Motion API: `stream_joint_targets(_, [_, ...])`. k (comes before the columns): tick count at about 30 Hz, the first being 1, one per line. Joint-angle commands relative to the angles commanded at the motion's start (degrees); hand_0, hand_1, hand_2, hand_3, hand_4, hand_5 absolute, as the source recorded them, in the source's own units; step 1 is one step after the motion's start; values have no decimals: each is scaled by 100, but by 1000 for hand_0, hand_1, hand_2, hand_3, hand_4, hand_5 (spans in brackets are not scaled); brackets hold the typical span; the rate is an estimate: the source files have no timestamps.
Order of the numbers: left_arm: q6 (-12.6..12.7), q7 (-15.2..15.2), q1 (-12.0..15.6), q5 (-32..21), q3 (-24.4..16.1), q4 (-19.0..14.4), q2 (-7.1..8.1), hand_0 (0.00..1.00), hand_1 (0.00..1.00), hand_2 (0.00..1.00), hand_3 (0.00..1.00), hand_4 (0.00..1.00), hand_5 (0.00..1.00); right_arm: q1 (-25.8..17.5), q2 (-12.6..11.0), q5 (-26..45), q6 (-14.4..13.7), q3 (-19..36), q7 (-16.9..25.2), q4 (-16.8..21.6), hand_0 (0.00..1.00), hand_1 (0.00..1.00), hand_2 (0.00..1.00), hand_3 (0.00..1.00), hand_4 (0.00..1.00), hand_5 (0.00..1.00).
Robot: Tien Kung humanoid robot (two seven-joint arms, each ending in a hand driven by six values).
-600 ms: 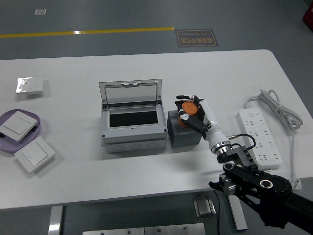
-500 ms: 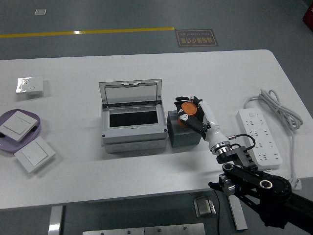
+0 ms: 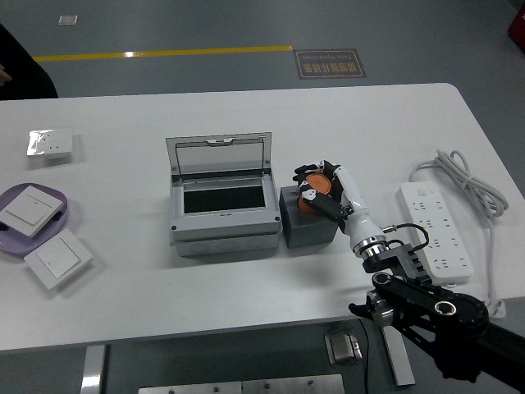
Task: Pick up the cylinder from the cube,place it in the box,flap close box
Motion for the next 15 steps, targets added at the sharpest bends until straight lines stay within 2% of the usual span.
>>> stream_joint_targets(2, [1,-6,1,-4,4,-2,-1,612,623,589,610,682,230,7,9,-3,-17,18,-1,0,603,572,494,427,2,2])
stream_joint_targets(3, [1,-9,1,-5,5,-3,-1,613,622,590,610,682,230,12,14,-4,-25,21,-4,-1,533,538,472,406,2,2])
stream_joint_targets(8, [2,-13,-2,-1,7,-7,-4,613,622,590,610,682,230,37,31,-2,-38,-18,-10,0,533,538,472,406,2,2])
stream_joint_targets(9, [3,-12,-2,-1,7,-7,-5,613,623,589,611,682,230,40,33,1,-31,-25,-7,0,477,486,438,371,2,2])
stream_joint_targets(15, [5,12,-1,50,-25,-7,-11,613,622,589,611,683,230,46,38,69,90,-11,54,-35,465,468,425,349,2,2])
